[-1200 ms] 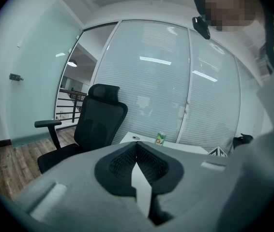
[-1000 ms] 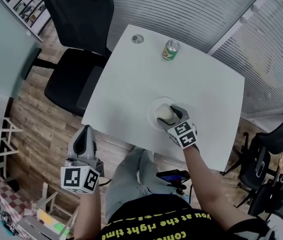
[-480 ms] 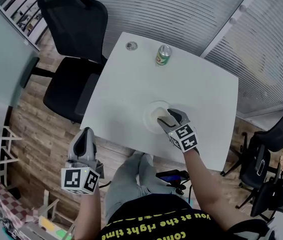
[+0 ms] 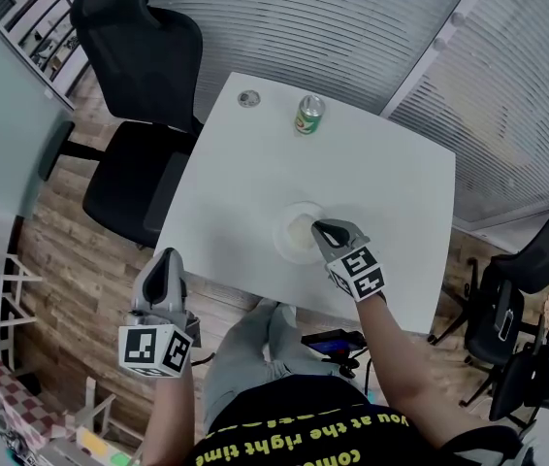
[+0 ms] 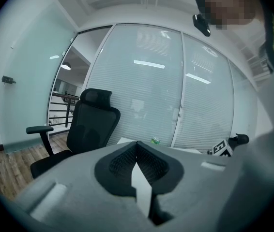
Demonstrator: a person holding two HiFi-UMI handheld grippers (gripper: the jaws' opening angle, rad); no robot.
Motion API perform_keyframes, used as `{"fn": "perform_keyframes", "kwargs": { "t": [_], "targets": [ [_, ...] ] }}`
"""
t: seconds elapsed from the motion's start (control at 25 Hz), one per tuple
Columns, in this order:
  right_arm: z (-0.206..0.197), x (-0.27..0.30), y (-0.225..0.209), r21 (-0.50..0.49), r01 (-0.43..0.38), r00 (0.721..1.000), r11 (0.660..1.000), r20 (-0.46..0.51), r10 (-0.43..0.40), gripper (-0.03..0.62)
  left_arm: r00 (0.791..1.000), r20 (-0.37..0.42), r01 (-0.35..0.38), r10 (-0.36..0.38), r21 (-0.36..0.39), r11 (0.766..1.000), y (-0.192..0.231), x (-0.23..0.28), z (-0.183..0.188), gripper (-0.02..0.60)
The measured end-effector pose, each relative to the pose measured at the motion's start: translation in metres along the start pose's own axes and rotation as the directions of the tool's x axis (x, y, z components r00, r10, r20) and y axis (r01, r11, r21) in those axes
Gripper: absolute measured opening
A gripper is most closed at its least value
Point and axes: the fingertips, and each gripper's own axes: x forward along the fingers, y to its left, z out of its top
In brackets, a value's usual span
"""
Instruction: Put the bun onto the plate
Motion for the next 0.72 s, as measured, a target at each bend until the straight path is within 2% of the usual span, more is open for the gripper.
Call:
{"fn": "perform_keyframes", "kwargs": {
  "t": [0.32,0.72],
  "targets": [
    [0.027,-0.022,0.004,0.008,-0.01,0.997,1.0,0.078,0.009,0.006,1.0,0.004,0.029,-0.029,0.011,1.0,-0.006,0.004,0.004,0.0],
    [0.068,-0.071,-0.005,0.058,0.05,0.977,0.997,0.203,-0.061,0.006,0.993,0.006,0.115,-0.115,0.029,0.993,-0.03,0.02,0.009,0.0]
  ]
}}
